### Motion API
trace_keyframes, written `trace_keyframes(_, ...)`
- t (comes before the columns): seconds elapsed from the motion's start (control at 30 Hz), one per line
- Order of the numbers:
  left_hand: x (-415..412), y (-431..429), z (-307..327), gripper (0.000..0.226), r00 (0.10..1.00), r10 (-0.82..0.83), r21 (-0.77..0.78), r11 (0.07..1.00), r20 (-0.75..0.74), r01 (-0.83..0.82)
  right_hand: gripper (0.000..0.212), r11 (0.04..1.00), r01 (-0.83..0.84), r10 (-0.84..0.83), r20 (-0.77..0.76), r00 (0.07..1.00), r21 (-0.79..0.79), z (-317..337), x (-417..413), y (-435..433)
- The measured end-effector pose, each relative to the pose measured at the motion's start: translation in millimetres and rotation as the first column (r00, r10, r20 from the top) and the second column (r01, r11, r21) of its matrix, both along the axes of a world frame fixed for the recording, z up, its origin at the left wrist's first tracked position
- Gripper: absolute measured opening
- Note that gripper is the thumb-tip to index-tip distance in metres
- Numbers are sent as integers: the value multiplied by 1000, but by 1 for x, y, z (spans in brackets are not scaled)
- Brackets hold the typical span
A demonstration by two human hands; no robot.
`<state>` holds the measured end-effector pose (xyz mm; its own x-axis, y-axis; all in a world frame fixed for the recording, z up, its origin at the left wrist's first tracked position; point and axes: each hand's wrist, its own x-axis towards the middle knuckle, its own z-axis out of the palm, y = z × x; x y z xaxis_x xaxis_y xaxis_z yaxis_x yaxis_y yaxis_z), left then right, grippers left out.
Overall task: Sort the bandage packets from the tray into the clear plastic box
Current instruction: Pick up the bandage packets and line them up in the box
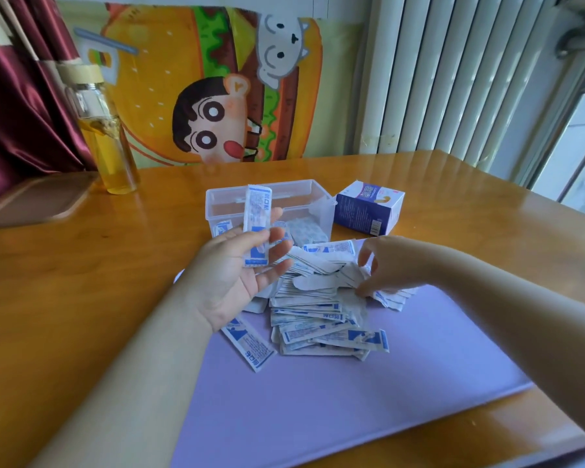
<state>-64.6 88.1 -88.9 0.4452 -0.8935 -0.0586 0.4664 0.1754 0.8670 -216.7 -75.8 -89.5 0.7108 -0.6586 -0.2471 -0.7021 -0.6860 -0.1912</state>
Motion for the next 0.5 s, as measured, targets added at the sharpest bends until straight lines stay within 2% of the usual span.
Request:
trace_keyframes(0.1, 3, -2, -2, 31, 993, -20, 32, 999, -115, 24, 28, 989, -13, 14, -4, 1000, 144, 8, -6, -8)
trace_keyframes(0.2, 4, -4, -4, 33, 983, 7, 60, 998, -183, 4, 15, 999, -10, 10, -10, 1000, 52, 18, -14, -14)
trace_keyframes(0.27, 3, -5, -5, 32, 981, 35, 83, 996, -190, -19, 17, 993, 11, 0, 96, 995, -118, 24, -14, -15)
trace_keyframes(0.3, 2, -5, -5, 29, 981, 43, 94, 995, -189, -25, 17, 984, 26, 9, 196, 980, -175, 27, -12, -12)
trace_keyframes(0.33, 1, -6, -5, 26, 983, 46, 105, 994, -179, -27, 15, 985, 35, 22, 325, 946, -167, 30, -8, -6)
trace_keyframes(0.37, 0, -5, -5, 23, 986, 47, 117, 993, -161, -28, 12, 996, 23, 21, 457, 889, -90, 33, -3, 3)
trace_keyframes(0.43, -2, -5, -4, 18, 993, 47, 135, 990, -110, -32, 11, 979, -85, -59, 657, 752, 185, 36, 9, 29)
trace_keyframes(0.5, -5, -3, -3, 20, 998, 29, 145, 989, -57, -20, 16, 909, -203, -135, 718, 682, 364, 32, 21, 54)
